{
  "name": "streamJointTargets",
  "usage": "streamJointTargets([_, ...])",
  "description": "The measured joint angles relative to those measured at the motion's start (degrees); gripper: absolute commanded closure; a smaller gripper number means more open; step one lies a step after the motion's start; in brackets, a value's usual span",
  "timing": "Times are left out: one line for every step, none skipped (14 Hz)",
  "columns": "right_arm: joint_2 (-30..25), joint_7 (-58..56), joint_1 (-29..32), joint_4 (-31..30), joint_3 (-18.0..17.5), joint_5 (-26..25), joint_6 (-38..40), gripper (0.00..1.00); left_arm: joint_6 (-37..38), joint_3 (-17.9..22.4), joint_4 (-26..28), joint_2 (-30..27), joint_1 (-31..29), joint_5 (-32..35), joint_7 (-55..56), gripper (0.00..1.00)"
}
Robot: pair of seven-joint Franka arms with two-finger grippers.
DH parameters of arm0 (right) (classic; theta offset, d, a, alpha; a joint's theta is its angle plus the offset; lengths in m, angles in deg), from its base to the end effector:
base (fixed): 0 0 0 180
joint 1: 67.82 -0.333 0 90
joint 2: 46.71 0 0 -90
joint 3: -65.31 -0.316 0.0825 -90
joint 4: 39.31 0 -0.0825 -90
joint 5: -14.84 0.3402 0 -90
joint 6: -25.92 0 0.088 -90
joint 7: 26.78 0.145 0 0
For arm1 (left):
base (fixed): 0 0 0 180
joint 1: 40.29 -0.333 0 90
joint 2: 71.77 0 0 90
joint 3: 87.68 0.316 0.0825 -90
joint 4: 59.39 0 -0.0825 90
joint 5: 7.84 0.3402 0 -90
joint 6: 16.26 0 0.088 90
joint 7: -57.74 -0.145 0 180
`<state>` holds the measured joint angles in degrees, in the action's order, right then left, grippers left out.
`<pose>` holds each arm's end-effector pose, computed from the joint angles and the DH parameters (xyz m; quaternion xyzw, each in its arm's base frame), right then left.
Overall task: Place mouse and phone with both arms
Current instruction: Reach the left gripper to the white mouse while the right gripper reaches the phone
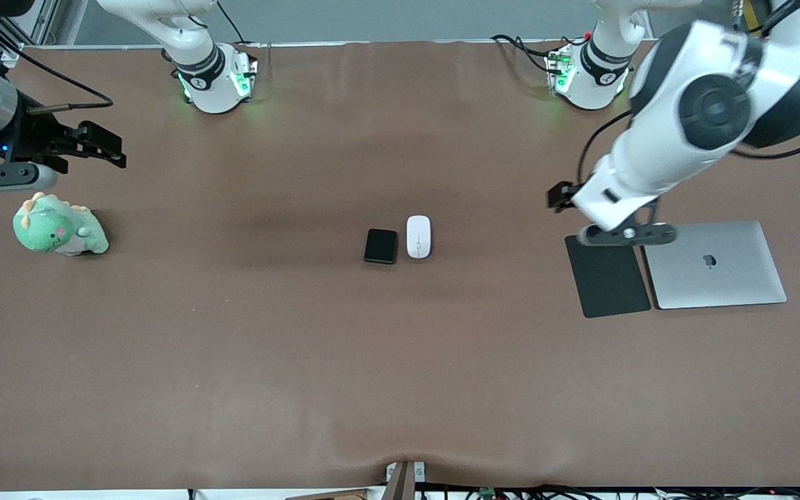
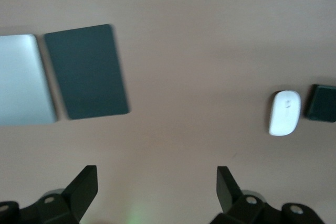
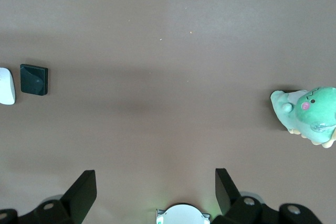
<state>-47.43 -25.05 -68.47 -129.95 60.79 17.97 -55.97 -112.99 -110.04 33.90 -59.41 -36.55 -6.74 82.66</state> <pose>0.4827 0.0525 0.5773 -0.9967 -0.0318 0.0715 0.0225 0.5111 -0.2306 0.4630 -0.9970 0.0108 0.0764 0.0016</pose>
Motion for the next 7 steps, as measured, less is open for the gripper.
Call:
streamJointTargets([0.49, 0.00, 0.00, -0.06, 0.00, 0.00, -1.00, 0.00, -2.88, -1.28, 1.27, 1.12, 0.52, 0.00, 1.72, 0.00])
streamJointTargets([1.05, 0.00, -0.01, -0.07, -0.04, 0.01, -2.22, 0.00, -5.07, -1.81, 2.40, 2.17, 1.70, 0.00, 3.08, 0.00])
streamJointTargets([1.70, 0.00, -0.06, -0.07, -0.10, 0.08, -3.65, 0.00, -6.79, -1.95, 3.27, 3.32, 3.38, 0.00, 4.23, 0.00])
streamJointTargets([2.44, 0.00, -0.19, -0.05, -0.20, 0.12, -5.23, 0.00, -8.42, -1.98, 3.80, 4.69, 5.21, 0.00, 5.72, 0.00])
streamJointTargets([3.44, 0.00, -0.49, -0.02, -0.28, 0.14, -6.73, 0.00, -10.04, -2.00, 4.11, 6.11, 6.86, 0.00, 7.65, 0.00])
streamJointTargets([4.67, 0.13, -0.98, 0.03, -0.36, 0.14, -7.94, 0.00, -11.53, -1.99, 4.29, 7.69, 8.47, 0.05, 9.51, 0.00])
streamJointTargets([6.08, 0.77, -1.64, 0.07, -0.40, 0.14, -8.74, 0.00, -12.76, -1.99, 4.37, 9.26, 9.92, 0.45, 10.98, 0.00])
